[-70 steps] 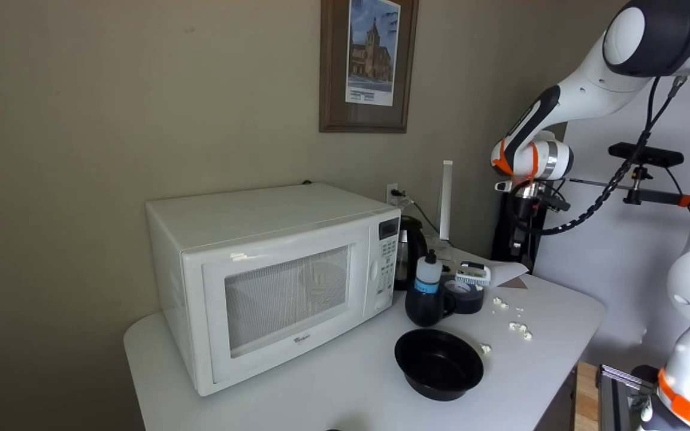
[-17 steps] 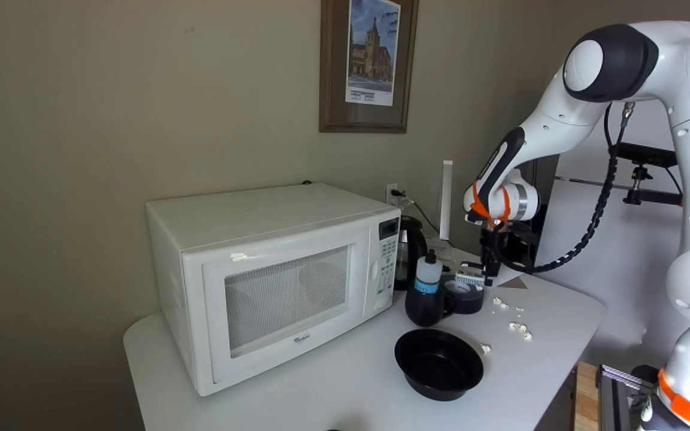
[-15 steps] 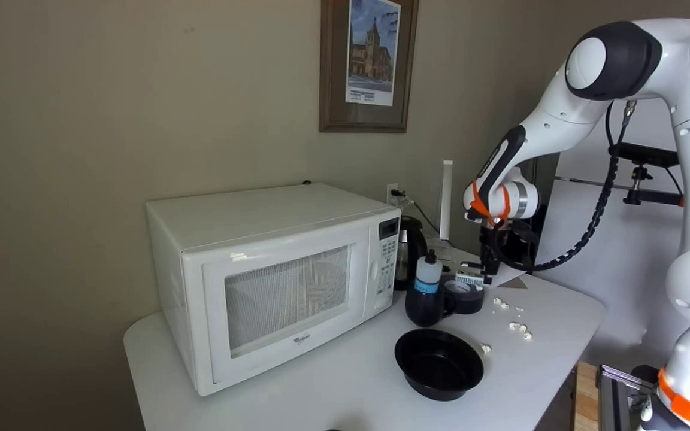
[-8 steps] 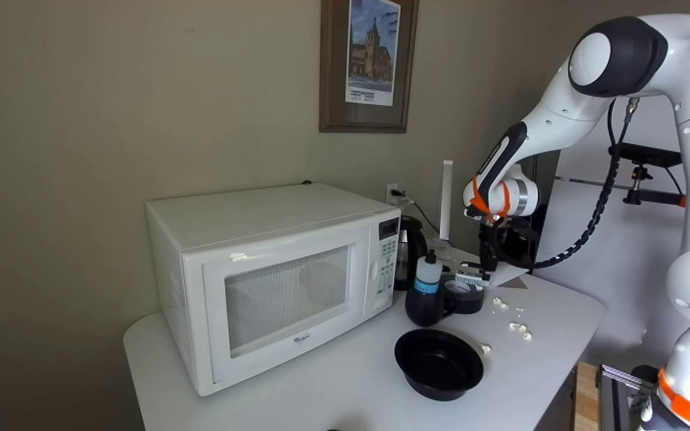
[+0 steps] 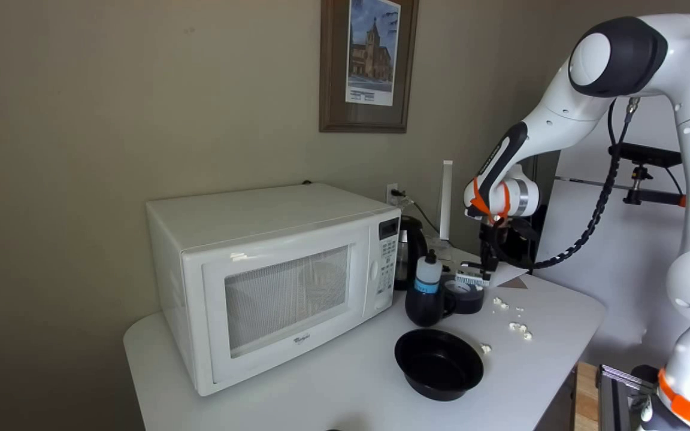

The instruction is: Use the white brush to sweep the white particles to the left

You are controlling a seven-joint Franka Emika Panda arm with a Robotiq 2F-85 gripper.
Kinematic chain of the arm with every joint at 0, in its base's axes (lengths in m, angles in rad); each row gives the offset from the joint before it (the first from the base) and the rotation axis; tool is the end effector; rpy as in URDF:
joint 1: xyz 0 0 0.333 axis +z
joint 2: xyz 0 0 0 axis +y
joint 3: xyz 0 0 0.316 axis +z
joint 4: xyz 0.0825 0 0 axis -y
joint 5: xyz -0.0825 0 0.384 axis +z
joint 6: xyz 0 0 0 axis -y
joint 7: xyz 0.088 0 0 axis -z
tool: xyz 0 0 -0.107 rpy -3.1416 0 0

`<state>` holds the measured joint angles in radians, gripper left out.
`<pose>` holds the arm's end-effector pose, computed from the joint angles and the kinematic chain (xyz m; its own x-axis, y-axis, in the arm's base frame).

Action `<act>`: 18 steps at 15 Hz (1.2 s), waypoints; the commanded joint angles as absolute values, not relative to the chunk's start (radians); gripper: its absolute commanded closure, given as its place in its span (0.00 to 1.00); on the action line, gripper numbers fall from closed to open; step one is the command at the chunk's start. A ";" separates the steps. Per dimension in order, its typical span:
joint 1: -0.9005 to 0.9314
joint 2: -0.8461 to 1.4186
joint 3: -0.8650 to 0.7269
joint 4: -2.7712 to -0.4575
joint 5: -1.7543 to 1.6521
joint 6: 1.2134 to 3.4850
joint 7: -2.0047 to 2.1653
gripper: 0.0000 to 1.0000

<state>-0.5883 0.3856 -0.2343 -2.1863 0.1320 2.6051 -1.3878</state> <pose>0.3815 -0.4161 0.2179 0.8908 0.4544 -0.0057 0.4541 -0.8896 0.0503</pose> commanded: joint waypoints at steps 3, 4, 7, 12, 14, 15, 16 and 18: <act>-0.589 0.369 -0.241 -2.221 0.114 2.641 -1.367 0.85; -0.589 0.368 -0.243 -2.223 0.114 2.644 -1.365 0.91; -0.601 0.352 -0.238 -2.230 0.128 2.643 -1.382 0.94; -0.642 0.300 -0.231 -2.257 0.147 2.593 -1.457 0.94; -0.635 0.287 -0.242 -2.296 0.124 2.632 -1.471 0.94; -0.630 0.283 -0.244 -2.321 0.112 2.653 -1.483 0.94; -0.625 0.281 -0.244 -2.343 0.104 2.674 -1.491 0.94; -0.618 0.292 -0.240 -2.386 0.087 2.730 -1.515 0.94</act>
<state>-0.6282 0.3073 -0.2420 -2.2983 0.1190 2.6460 -1.4756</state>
